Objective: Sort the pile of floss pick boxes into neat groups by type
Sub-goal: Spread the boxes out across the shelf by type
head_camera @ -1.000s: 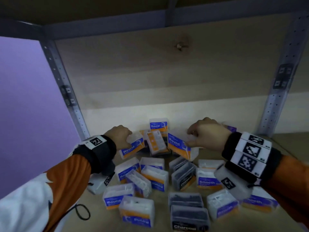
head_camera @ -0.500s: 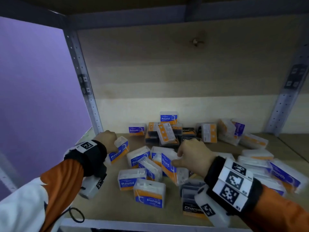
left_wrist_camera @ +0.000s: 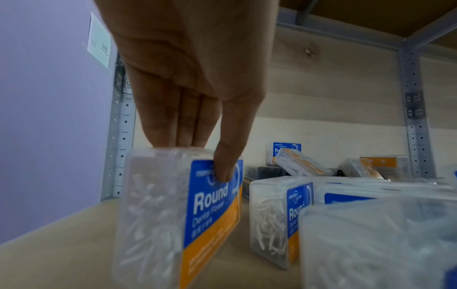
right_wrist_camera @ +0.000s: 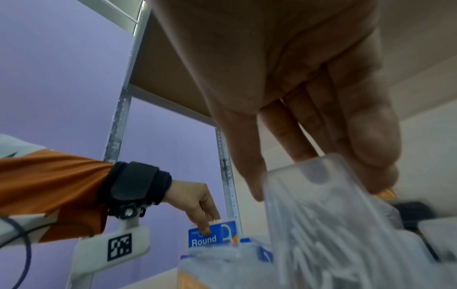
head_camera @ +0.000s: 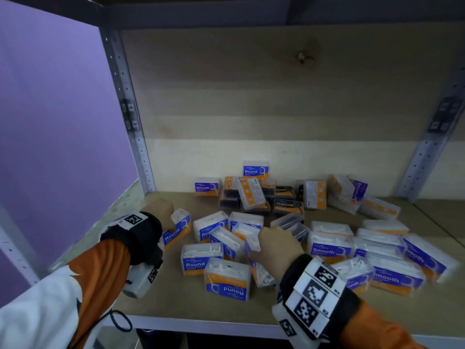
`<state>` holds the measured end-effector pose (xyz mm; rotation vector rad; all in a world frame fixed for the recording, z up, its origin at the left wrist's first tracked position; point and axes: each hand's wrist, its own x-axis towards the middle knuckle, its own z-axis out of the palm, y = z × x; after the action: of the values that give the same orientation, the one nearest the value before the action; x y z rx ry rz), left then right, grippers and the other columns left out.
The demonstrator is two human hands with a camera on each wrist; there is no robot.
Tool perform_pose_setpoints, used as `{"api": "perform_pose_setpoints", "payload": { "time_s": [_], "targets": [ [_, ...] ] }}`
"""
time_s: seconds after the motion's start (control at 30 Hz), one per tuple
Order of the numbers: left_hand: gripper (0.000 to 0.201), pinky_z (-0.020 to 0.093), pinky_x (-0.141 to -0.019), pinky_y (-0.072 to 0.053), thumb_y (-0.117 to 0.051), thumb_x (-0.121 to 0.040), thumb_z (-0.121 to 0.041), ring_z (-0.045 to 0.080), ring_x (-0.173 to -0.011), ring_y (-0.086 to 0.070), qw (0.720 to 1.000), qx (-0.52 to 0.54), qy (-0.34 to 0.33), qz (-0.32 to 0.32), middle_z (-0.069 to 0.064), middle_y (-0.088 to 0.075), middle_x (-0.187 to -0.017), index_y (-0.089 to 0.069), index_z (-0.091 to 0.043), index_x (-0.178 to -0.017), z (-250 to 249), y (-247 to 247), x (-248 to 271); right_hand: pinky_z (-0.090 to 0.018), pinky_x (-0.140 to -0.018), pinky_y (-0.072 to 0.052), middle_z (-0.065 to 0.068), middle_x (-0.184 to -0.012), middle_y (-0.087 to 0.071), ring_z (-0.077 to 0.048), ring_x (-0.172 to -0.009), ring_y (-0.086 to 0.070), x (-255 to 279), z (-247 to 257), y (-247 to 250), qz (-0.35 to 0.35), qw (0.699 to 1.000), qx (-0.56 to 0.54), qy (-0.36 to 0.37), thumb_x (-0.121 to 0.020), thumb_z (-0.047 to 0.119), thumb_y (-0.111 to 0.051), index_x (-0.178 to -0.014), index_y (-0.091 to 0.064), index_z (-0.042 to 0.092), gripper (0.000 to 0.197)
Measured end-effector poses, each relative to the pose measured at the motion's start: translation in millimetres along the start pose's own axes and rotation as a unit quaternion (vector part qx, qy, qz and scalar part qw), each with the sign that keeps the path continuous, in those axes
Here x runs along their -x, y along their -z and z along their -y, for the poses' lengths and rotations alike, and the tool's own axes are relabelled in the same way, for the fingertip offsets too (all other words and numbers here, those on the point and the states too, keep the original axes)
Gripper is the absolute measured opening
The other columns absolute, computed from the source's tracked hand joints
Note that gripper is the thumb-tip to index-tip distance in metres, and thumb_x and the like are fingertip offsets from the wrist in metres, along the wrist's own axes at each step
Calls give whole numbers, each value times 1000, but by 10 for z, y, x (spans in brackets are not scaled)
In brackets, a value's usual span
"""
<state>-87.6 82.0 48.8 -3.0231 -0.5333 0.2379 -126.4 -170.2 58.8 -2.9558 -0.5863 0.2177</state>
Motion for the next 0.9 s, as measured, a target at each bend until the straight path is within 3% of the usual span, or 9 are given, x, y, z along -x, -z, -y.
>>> {"api": "perform_pose_setpoints", "payload": {
  "time_s": [0.1,0.5,0.6,0.9],
  "targets": [
    [46,25,-88,-49,-68,-83,-31,20,-111,-60,1000,8,-8,-1,8,-62,-122,-56,-9,-121,13,-39,-6,-34,-91,-47,-14,-127,-55,-29,-118,-54,15,43,-74,10,1000,-4,-6,-98,22,-45,-120,-54,6,30],
    [43,28,-96,-45,-62,-89,-28,23,-118,-56,999,2,-25,30,11,-57,-129,-53,-6,-125,-14,-191,-12,-28,-82,-47,-11,-124,-59,-24,-112,-60,20,136,-354,18,999,-34,-29,-99,16,-40,-120,-54,6,28],
    [41,29,-93,-47,-65,-86,-26,23,-114,-59,999,14,-23,37,11,-61,-124,-57,-6,-121,-16,-206,-4,-29,-86,-48,-11,-125,-58,-24,-114,-60,29,141,-393,19,998,-49,-37,-100,17,-38,-121,-53,6,28],
    [46,29,-102,-39,-53,-95,-28,24,-124,-51,996,74,-18,44,11,-52,-137,-46,-8,-136,36,-273,66,-28,-89,-49,-11,-126,-57,-22,-114,-58,69,146,-497,25,995,-78,-61,-101,18,-37,-124,-51,5,30]
  ]
}}
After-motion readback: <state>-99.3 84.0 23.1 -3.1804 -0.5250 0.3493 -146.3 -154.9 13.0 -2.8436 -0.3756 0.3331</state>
